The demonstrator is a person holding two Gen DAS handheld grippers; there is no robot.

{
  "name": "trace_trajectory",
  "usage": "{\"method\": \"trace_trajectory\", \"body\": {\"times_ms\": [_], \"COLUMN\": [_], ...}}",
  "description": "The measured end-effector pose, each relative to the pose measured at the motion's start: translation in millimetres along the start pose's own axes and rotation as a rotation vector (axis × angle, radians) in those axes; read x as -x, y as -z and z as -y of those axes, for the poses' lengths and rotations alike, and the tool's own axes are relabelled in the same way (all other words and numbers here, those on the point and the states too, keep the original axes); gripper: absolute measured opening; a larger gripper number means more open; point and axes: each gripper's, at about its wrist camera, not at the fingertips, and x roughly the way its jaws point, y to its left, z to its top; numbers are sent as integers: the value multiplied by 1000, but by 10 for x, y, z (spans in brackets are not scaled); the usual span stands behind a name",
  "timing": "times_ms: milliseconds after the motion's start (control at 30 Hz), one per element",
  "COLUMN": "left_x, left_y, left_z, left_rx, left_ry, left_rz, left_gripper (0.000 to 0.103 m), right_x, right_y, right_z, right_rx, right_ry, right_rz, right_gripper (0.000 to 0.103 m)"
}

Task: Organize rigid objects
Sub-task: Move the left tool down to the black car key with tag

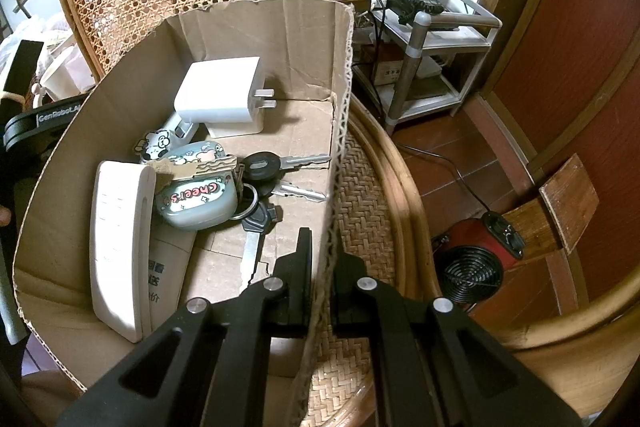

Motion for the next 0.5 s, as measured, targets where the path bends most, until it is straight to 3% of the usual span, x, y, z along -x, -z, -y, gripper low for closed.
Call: {"method": "trace_trajectory", "body": {"times_ms": [233, 367, 500], "left_x": [-28, -63, -103], "left_y": [57, 119, 157], "left_z": [100, 148, 170], "left_rx": [-46, -112, -147], "left_ry": [-61, -106, -103], "left_rz": [25, 43, 70], "left_gripper": [97, 102, 103], "right_x": [-2, -1, -1], "right_y": [-7, -4, -9], "right_z": [4, 8, 7], "right_rx": [3, 2, 2], "right_ry": [0, 0, 0], "right_rz": [0, 0, 0], "right_gripper": [7, 7, 7]}}
